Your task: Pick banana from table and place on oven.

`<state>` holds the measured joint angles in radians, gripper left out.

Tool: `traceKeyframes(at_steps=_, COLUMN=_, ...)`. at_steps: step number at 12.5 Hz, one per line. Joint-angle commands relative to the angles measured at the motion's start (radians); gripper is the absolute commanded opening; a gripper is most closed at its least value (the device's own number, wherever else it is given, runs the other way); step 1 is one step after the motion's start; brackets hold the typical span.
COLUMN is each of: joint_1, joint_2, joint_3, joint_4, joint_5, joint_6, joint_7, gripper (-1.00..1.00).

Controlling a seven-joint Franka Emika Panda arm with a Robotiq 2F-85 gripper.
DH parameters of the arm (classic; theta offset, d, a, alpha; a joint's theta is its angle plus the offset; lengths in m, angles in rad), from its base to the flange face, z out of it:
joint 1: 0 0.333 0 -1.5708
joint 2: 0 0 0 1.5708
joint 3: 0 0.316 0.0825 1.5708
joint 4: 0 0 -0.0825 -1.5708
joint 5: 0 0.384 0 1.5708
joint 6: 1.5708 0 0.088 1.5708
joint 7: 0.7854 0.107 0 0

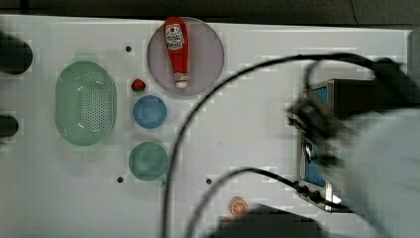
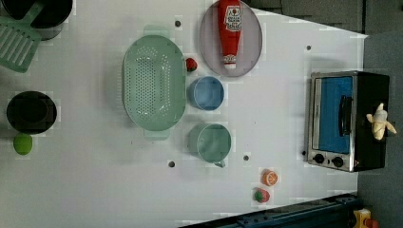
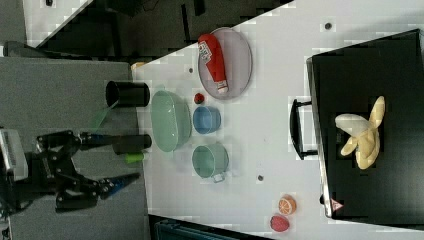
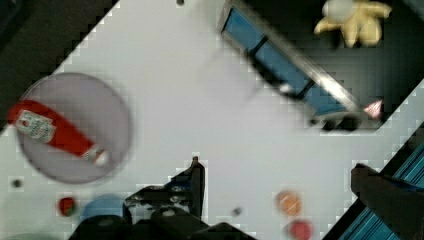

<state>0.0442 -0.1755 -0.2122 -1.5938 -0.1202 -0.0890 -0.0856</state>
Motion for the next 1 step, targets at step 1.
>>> traceKeyframes(at_steps=1, joint_1=0.022, joint_2=0.058, joint_3=0.053, joint_4=-0.029, joint_5=0.015, joint_6=-0.014, joint_7=0.274, gripper=1.00)
